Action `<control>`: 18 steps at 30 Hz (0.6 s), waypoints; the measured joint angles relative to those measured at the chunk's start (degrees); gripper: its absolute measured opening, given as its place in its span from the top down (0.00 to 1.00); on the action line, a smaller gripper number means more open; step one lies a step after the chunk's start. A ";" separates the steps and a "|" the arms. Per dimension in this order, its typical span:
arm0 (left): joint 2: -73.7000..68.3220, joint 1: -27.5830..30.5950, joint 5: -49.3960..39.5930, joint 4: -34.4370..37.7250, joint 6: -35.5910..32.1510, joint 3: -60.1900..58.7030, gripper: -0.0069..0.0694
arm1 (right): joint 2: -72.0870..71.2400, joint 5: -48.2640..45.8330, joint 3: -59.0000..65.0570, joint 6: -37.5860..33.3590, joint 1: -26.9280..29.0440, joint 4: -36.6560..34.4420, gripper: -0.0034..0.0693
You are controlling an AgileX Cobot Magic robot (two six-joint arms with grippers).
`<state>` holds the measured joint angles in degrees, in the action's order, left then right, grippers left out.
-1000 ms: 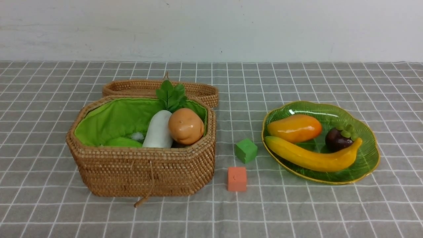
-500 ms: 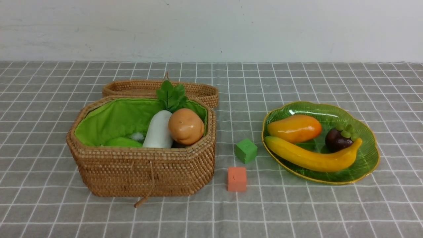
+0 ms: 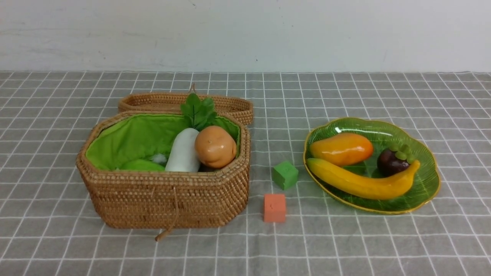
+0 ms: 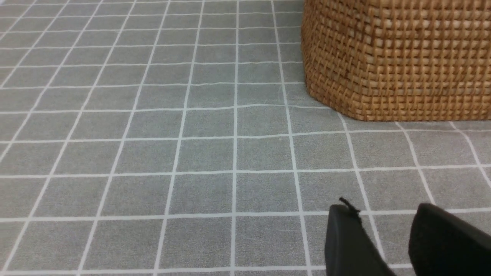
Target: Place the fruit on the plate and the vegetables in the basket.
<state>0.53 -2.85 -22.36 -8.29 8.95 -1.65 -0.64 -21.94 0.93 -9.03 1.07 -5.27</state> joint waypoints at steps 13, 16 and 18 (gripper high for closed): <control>0.00 0.18 0.00 0.00 0.00 0.00 0.60 | 0.00 0.04 0.00 0.00 0.00 0.00 0.88; 0.00 0.18 0.00 0.00 0.00 0.00 0.60 | 0.00 0.04 0.00 0.00 0.00 0.00 0.87; 0.00 0.18 0.00 0.00 0.00 0.00 0.60 | 0.00 0.04 0.00 0.00 0.00 0.00 0.87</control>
<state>0.53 -2.66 -22.36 -8.29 8.95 -1.65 -0.64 -21.90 0.93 -9.03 1.07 -5.27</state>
